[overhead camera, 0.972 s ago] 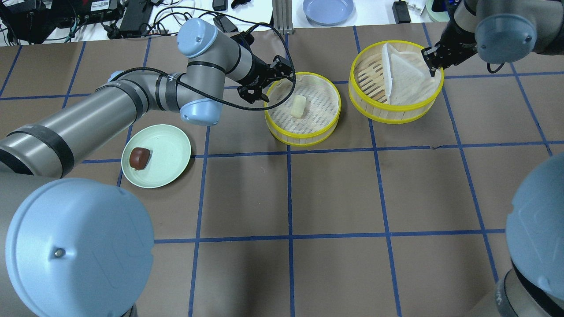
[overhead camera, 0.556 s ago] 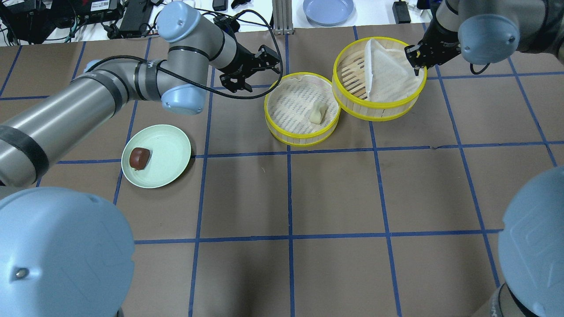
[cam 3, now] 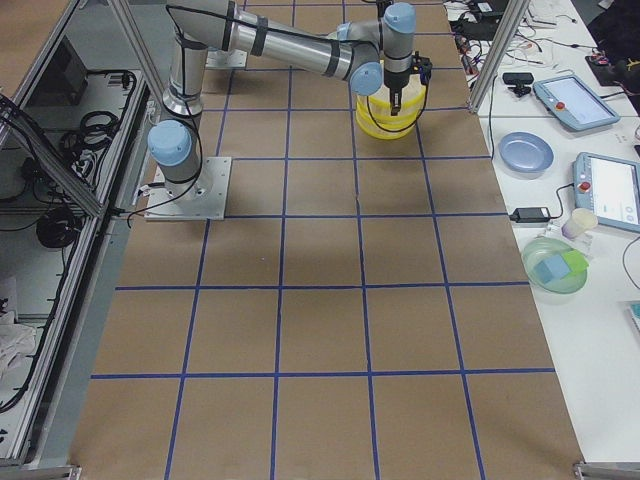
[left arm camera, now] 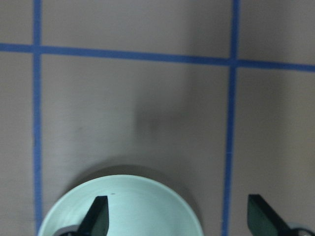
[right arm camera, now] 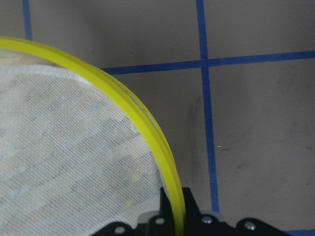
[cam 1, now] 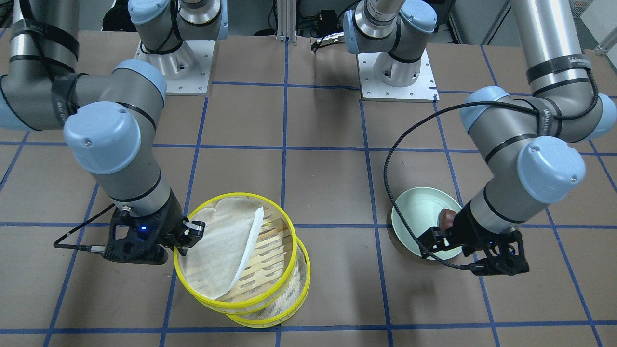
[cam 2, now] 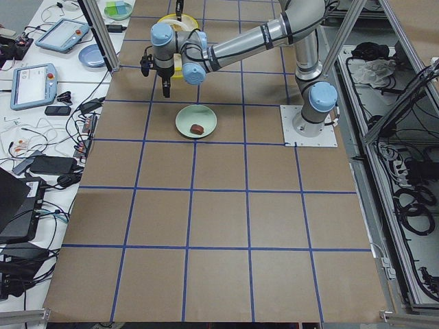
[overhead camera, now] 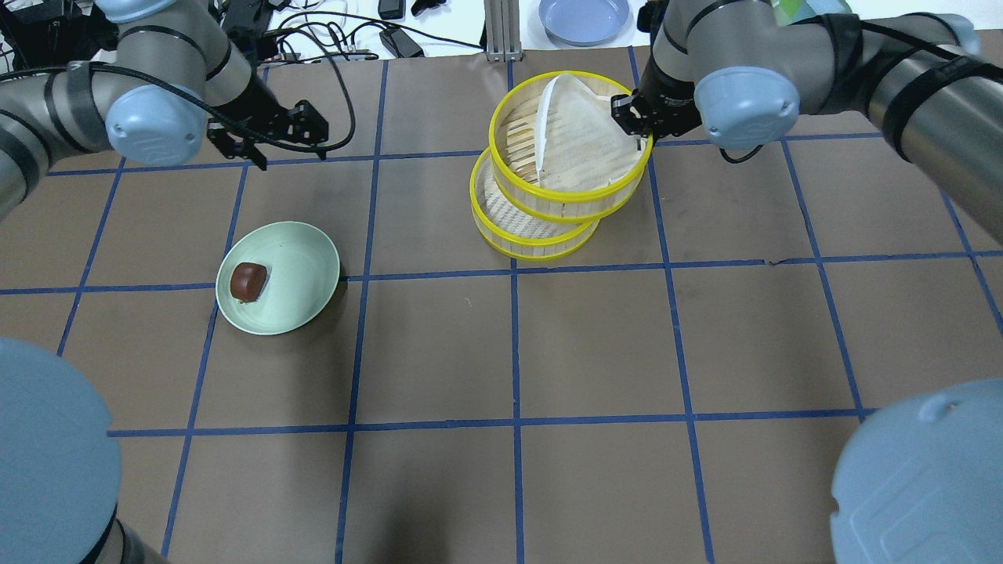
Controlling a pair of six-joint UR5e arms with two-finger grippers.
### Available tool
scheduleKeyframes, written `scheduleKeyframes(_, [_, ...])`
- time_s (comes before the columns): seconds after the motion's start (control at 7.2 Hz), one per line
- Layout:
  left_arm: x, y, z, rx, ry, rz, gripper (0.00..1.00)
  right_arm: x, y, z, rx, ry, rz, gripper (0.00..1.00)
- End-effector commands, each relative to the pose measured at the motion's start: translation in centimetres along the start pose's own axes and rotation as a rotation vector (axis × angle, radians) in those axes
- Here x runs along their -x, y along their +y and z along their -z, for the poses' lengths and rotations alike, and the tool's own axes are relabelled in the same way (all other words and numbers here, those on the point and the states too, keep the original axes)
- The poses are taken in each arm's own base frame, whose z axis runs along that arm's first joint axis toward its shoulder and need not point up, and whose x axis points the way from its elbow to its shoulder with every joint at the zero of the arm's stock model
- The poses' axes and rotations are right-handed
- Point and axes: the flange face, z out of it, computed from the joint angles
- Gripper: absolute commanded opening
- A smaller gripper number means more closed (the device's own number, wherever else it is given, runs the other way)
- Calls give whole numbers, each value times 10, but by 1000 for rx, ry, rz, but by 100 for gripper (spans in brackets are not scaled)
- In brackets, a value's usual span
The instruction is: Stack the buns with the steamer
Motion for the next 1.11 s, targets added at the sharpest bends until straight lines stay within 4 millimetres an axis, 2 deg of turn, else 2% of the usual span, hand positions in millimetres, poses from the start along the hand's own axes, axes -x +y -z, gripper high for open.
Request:
scheduleKeyframes(0.0, [57, 36, -43, 146, -65, -120, 100, 20, -1, -21, -49, -64, -52, 0])
scheduleKeyframes(0.14, [87, 49, -74, 189, -43, -119, 100, 18, 1, -35, -30, -54, -44, 0])
scheduleKeyframes(0.28, [97, 50, -82, 203, -35, -126, 100, 17, 0, -45, -15, -40, -43, 0])
scheduleKeyframes(0.56, [95, 52, -76, 203, -31, -126, 100, 12, 0, -51, -8, 1, -35, 0])
scheduleKeyframes(0.69, [86, 53, -75, 203, 6, -123, 100, 12, 1, -57, 0, 2, -41, 0])
scheduleKeyframes(0.83, [68, 54, -82, 205, 75, -129, 100, 10, 1, -69, 14, 7, -49, 0])
scheduleKeyframes(0.97, [63, 61, -96, 238, 81, -144, 100, 11, 1, -71, 18, 6, -51, 0])
